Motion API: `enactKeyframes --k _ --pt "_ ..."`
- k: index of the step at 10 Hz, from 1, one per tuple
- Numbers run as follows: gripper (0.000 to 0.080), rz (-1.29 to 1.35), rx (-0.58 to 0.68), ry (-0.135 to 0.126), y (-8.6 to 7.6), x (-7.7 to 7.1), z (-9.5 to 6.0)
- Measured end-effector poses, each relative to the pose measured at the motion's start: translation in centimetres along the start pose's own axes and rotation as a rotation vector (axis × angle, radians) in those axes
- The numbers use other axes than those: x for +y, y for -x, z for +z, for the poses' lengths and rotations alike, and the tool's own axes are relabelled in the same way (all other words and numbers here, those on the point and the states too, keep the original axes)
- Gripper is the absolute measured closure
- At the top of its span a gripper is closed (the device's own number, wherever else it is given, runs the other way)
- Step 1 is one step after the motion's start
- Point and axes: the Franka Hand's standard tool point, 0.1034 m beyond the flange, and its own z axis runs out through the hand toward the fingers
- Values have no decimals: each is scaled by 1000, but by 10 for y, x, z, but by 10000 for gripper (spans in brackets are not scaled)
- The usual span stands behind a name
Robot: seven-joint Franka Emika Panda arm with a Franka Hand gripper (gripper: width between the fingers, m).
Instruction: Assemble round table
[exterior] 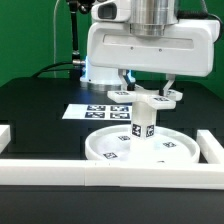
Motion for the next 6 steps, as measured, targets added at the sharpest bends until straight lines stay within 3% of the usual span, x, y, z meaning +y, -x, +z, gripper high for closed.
enactKeyframes --k 5,6 --pt "357 632 10 -98 0 1 1" --pt "357 715 7 -102 1 0 1"
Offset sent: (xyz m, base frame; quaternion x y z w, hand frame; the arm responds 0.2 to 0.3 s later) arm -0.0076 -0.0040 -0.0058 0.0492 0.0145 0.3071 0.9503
